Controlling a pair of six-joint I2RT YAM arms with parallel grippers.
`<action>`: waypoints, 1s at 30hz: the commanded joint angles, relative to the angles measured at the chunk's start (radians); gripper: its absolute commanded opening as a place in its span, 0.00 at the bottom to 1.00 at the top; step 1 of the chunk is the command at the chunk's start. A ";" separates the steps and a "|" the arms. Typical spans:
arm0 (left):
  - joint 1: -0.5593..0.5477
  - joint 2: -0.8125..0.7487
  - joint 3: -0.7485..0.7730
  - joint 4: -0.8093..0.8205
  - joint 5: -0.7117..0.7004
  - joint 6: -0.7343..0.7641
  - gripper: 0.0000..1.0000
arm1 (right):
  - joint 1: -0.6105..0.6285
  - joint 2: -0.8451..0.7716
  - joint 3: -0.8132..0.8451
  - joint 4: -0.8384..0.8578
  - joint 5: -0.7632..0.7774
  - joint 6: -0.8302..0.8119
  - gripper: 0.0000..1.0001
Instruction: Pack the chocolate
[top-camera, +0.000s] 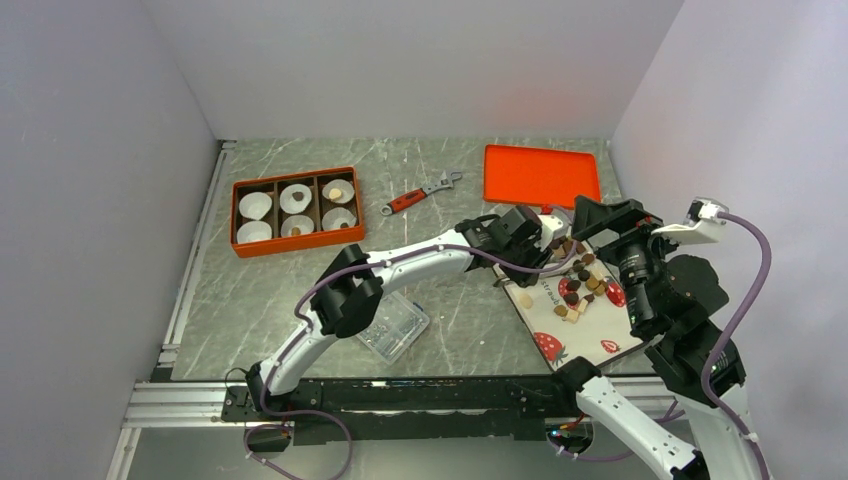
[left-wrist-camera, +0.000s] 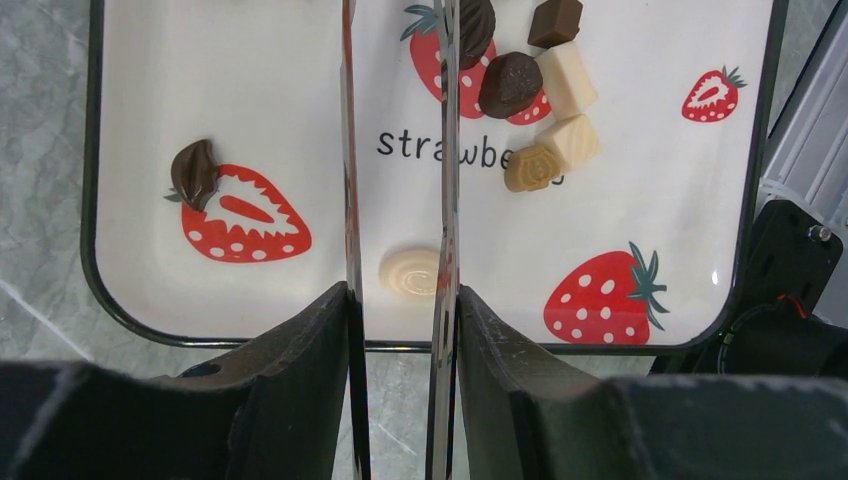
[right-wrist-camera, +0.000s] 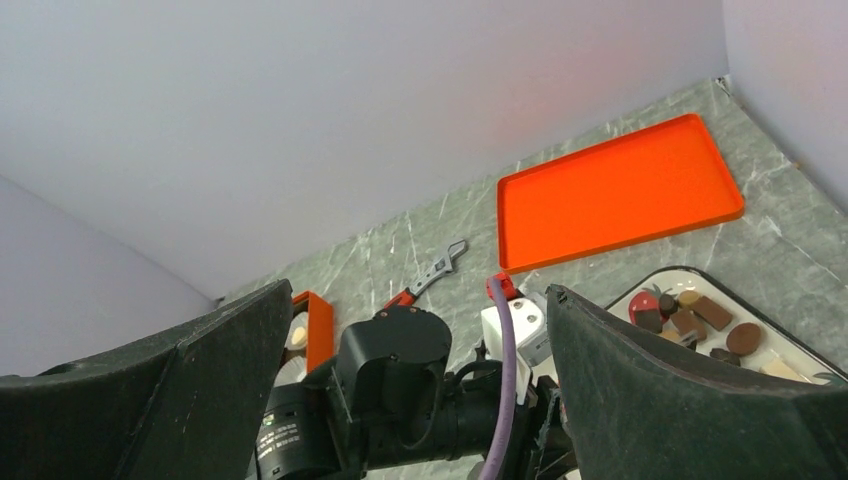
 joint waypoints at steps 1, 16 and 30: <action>-0.005 0.020 0.074 0.013 0.034 0.012 0.45 | -0.002 -0.013 0.032 -0.005 0.022 -0.021 1.00; -0.005 0.077 0.114 0.005 0.048 0.001 0.45 | -0.003 -0.010 0.026 -0.015 0.017 -0.032 1.00; -0.004 0.062 0.096 0.024 0.041 0.010 0.40 | -0.002 -0.004 0.022 -0.013 -0.002 -0.035 1.00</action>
